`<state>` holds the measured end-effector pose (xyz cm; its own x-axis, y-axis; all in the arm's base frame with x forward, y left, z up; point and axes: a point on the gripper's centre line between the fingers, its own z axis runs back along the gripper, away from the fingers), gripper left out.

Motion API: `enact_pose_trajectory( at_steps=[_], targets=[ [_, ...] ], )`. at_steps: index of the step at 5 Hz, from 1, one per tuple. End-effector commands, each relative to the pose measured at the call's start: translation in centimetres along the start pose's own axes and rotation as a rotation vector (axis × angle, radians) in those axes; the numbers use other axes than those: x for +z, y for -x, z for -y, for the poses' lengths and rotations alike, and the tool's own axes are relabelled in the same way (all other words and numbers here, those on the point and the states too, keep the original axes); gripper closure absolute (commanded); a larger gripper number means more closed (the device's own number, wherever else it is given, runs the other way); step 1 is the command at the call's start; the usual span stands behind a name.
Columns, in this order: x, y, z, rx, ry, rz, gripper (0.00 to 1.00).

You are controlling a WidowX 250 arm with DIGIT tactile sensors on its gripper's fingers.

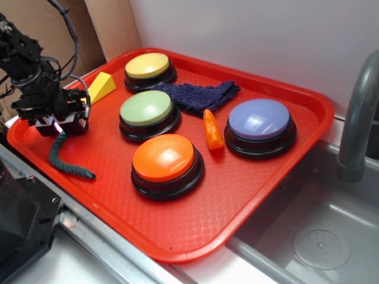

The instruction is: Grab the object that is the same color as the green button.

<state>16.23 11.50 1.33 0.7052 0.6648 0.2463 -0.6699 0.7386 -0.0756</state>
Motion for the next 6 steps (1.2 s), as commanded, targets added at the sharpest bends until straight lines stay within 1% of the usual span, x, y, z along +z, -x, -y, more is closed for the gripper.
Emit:
enact_pose_trajectory(
  at_steps=[1,2,3,4,5,6],
  targets=[
    [6.4,-2.5,0.6,-0.051,-0.068,-0.046,1.0],
    [10.2,-2.8,2.6,-0.085,-0.024,-0.024,1.0],
    [13.7,-2.6,4.8,-0.121,0.085,-0.123,1.0],
    [18.3,-2.4,8.2,-0.175,0.12,-0.158,1.0],
    [20.5,-1.8,10.8,-0.249,0.16,-0.143,1.0],
    [21.0,-1.0,12.0,-0.274,0.161,-0.081,1.0]
  ],
)
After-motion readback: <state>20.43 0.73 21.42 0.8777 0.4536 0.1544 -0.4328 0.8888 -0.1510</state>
